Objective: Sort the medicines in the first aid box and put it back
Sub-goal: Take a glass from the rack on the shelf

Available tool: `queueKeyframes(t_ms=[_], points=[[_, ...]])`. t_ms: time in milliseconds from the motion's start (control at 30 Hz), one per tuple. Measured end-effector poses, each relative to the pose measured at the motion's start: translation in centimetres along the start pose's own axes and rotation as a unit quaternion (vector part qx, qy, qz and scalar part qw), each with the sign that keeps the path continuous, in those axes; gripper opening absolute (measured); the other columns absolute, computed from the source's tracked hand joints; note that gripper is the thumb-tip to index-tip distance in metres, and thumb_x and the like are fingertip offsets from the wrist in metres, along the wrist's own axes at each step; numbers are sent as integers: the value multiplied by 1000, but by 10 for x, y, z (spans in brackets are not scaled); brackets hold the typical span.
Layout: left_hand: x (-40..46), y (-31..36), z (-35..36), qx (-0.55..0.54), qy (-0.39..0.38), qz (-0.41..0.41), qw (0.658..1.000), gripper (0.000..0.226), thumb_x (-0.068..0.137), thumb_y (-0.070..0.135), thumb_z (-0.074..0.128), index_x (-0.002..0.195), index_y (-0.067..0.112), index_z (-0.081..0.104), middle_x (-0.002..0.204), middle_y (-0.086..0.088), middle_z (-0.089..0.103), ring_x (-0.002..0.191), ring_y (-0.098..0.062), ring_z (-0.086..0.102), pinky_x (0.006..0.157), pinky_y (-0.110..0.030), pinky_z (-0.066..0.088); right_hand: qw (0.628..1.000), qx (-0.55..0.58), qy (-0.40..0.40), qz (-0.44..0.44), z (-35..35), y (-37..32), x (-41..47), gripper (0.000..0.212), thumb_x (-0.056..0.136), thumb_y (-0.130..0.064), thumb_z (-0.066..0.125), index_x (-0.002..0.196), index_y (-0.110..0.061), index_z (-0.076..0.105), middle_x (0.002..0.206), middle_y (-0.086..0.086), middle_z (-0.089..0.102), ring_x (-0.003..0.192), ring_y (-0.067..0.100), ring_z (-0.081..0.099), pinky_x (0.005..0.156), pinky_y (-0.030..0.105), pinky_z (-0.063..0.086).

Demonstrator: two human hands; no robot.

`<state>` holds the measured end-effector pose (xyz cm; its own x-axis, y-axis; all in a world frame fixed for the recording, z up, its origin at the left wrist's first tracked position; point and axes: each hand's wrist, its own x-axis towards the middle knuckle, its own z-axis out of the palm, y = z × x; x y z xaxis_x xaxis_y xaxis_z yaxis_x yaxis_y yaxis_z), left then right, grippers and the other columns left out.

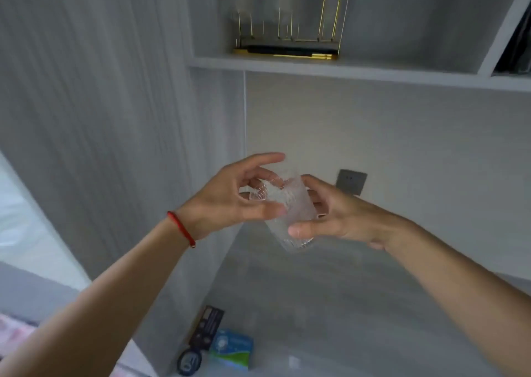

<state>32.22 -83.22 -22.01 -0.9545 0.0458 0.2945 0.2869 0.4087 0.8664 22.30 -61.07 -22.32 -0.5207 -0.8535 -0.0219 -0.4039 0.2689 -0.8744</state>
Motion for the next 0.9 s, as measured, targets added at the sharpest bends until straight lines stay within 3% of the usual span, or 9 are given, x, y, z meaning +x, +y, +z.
queueKeyframes(t_ms=[67, 167, 267, 333, 400, 467, 633, 767, 900], points=[[-14, -31, 15, 1, -30, -37, 999, 83, 67, 31, 91, 138, 42, 49, 117, 5, 68, 103, -9, 63, 89, -29, 53, 1000, 18, -17, 13, 28, 35, 1, 70, 82, -17, 87, 142, -29, 52, 131, -6, 69, 123, 10, 65, 106, 32, 52], [-37, -74, 36, -2, -55, -81, 995, 86, 70, 24, 90, 141, 41, 45, 123, 9, 65, 115, -10, 63, 92, -22, 51, 998, 43, -44, 18, 69, 75, 5, 77, 80, -7, 88, 142, -36, 52, 131, -14, 70, 124, 9, 65, 103, 24, 52], [-61, -115, 58, 36, -51, -112, 992, 86, 68, 30, 85, 141, 44, 43, 132, 15, 58, 118, -7, 59, 95, -22, 51, 998, 43, -39, 37, 106, 120, 11, 80, 73, -12, 92, 139, -39, 56, 131, -13, 70, 124, 9, 65, 108, 40, 52], [-82, -146, 71, 56, -27, -155, 986, 87, 65, 34, 83, 140, 48, 42, 134, 18, 54, 115, -6, 57, 92, -24, 53, 997, 15, -9, 79, 130, 154, 9, 80, 63, -28, 93, 134, -39, 57, 125, -13, 72, 118, 8, 67, 102, 44, 54], [-108, -180, 82, 53, -3, -220, 974, 86, 64, 32, 84, 139, 46, 44, 136, 14, 52, 115, -12, 55, 91, -28, 55, 991, -18, 21, 133, 153, 186, 1, 80, 55, -42, 91, 127, -41, 55, 116, -18, 72, 110, 4, 68, 92, 27, 56], [-135, -212, 89, 76, 0, -277, 958, 85, 64, 26, 83, 140, 38, 46, 138, 6, 52, 120, -17, 55, 97, -30, 51, 985, -22, 49, 165, 175, 214, -8, 78, 53, -43, 89, 123, -39, 56, 111, -21, 71, 104, 1, 67, 79, 9, 49], [-176, -261, 109, 170, -11, -350, 921, 79, 65, 20, 84, 138, 24, 54, 138, -5, 53, 127, -25, 53, 107, -29, 44, 972, 1, 123, 198, 220, 270, -30, 76, 55, -23, 96, 119, -35, 59, 110, -17, 71, 99, 5, 66, 84, 21, 47], [-187, -279, 122, 223, -40, -378, 897, 93, 65, 27, 84, 148, 34, 42, 163, -6, 20, 151, -23, 17, 119, -29, 25, 961, 16, 160, 224, 248, 291, -38, 83, 55, -16, 97, 128, -24, 60, 120, -3, 70, 110, 16, 65, 96, 34, 52], [-196, -292, 132, 205, -43, -417, 885, 109, 66, 24, 83, 156, 35, 23, 165, -8, 7, 152, -24, 14, 117, -29, 22, 950, 43, 196, 241, 269, 296, -37, 88, 58, -17, 95, 135, -29, 55, 122, -9, 68, 112, 10, 63, 91, 21, 47]])
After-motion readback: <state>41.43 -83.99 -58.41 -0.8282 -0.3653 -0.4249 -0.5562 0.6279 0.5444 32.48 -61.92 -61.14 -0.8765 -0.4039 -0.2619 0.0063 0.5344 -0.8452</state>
